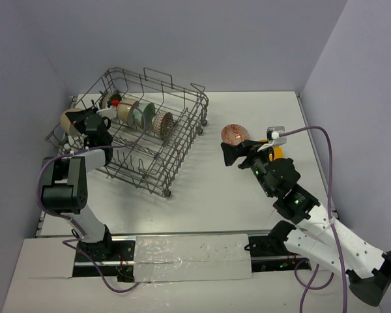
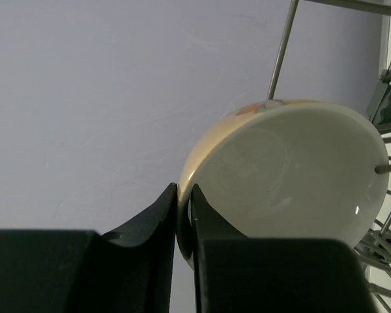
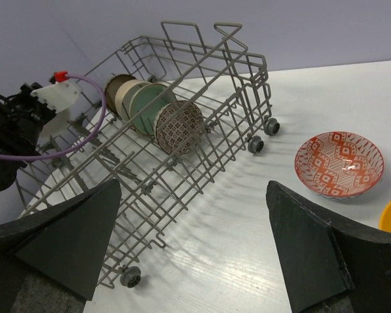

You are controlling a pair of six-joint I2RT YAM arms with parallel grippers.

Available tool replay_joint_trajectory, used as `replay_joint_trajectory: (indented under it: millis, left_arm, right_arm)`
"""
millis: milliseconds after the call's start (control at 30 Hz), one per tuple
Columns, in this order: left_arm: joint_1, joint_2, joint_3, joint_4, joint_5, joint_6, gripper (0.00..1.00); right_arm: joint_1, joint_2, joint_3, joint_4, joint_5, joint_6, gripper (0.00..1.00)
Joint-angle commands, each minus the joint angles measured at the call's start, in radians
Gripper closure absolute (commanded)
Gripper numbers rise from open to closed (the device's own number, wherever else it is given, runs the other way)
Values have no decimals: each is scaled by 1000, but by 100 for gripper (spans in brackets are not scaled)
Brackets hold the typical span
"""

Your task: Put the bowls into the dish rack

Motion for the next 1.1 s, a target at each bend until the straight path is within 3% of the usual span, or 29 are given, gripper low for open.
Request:
replay_joint_trajectory:
  millis: [0,233,700,800,900,1067]
  left_arm:
    - [6,-38,-17,-80,-27,-14,82]
    - [-4,-44,-26,-105,-58,-32,78]
    - [-40,2,-14,-117,-130,-70,58]
    - [-46,12,-8,-137,-148,-109,51]
    - [-52,21,-10,-139,-162,-135,36]
    - [-57,15,4,-154,-168,-199,22]
  right_arm:
    - [9,-18,-4,41,43,-4,0]
    - [9,-29,-7,40,64,2,0]
    - [11,-53,-5,38,89,7,0]
    - [11,-56,-8,38,90,8,0]
    - [9,-61,-10,40,90,8,0]
    - [9,-62,-8,40,92,8,0]
